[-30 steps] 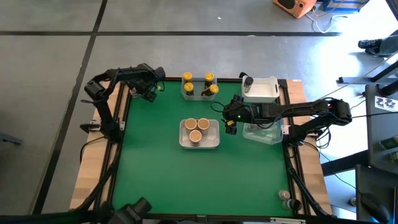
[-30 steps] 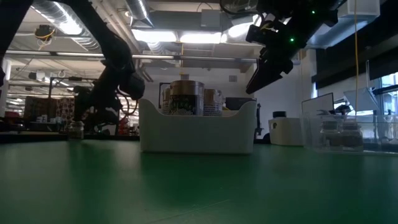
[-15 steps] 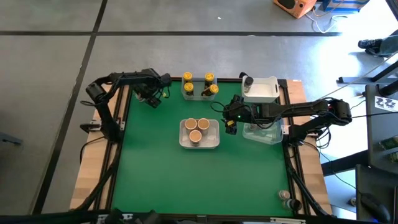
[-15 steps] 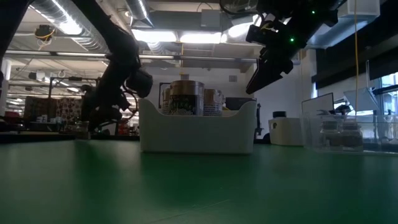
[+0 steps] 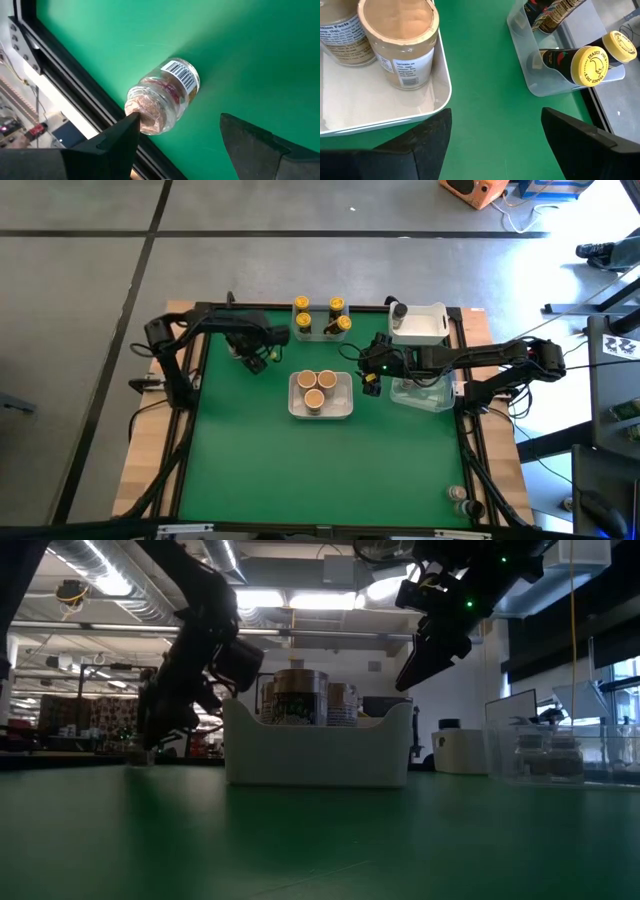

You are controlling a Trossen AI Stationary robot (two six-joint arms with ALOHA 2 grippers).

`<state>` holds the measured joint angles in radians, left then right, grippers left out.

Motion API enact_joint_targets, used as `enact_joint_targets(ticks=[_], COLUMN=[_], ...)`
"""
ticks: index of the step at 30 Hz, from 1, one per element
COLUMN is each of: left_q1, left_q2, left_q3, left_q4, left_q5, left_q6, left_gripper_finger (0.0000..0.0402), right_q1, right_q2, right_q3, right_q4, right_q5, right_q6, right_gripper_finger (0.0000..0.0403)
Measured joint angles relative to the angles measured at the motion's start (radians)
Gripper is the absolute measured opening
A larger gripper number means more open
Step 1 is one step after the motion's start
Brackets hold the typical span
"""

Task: Sort spices by type
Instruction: Put the top brown seasoning bottle into the bottom transparent bin

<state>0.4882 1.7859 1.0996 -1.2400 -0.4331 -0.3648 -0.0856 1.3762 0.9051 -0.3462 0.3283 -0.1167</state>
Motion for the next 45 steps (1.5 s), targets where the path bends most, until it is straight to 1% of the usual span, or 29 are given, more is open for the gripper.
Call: enact_joint_targets(ticks=[6,11,14,19,24,27,33,35,45], left_q1=[-0.057,-0.085,-0.082,-0.038,0.030,0.073,0.127,0.139,0.183], left_q2=[0.001,0.001,-0.016,-0.106,-0.223,-0.277,-0.374,-0.387,-0.388], left_q3=[0.023,0.075,0.080,0.065,-0.002,-0.052,-0.149,-0.168,-0.272], left_q4=[-0.062,-0.104,-0.125,-0.098,0.013,0.042,0.153,0.185,0.303], left_q5=[-0.007,-0.020,-0.021,-0.025,-0.018,-0.003,0.160,0.178,0.181], left_q6=[-0.037,-0.020,0.008,0.038,0.103,0.111,0.171,0.184,0.191], left_gripper_finger=[0.0255,0.0255,0.0255,0.0255,0.0255,0.0255,0.0255,0.0255,0.0255], right_q1=[0.000,0.000,0.000,0.000,0.000,0.000,0.000,0.000,0.000], right_q2=[0.000,0.000,0.000,0.000,0.000,0.000,0.000,0.000,0.000], right_q3=[0.000,0.000,0.000,0.000,0.000,0.000,0.000,0.000,0.000], right_q4=[0.001,0.002,0.001,-0.010,-0.011,-0.009,0.002,0.004,0.006], right_q5=[0.000,0.000,0.000,0.000,0.000,0.000,0.000,0.000,0.000], right_q6=[0.000,0.000,0.001,0.005,0.006,0.007,0.007,0.007,0.007], right_gripper_finger=[0.0307,0.0307,0.0307,0.0307,0.0307,0.0307,0.0307,0.0307,0.0307])
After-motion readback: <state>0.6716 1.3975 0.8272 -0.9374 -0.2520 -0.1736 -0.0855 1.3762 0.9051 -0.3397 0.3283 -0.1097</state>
